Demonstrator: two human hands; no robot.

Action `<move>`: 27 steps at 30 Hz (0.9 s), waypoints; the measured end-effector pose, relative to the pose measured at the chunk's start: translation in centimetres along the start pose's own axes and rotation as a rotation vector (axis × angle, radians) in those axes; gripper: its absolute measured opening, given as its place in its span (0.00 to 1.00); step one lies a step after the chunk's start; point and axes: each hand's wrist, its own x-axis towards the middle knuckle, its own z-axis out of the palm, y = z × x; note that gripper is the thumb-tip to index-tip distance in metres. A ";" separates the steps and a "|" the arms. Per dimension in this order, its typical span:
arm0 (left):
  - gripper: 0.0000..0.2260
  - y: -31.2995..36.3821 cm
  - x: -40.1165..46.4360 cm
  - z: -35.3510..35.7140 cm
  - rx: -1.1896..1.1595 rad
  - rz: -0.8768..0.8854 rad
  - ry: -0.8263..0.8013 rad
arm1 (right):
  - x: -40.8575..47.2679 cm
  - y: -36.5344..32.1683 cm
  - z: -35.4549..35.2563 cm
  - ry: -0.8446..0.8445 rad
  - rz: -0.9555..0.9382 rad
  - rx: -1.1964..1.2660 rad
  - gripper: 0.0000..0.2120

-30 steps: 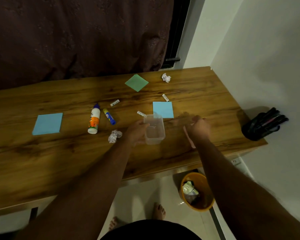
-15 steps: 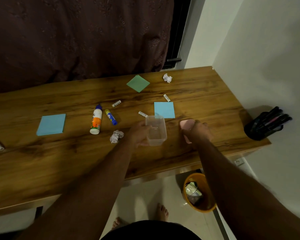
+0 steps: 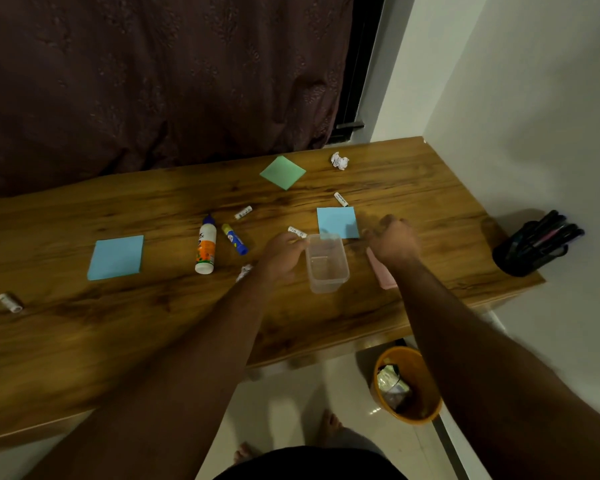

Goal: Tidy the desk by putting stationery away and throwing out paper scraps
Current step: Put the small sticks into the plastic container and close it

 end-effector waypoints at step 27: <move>0.10 1.4 9.0 0.3 0.047 -0.054 0.400 | 17.4 -6.1 5.3 -0.319 -0.428 -0.203 0.15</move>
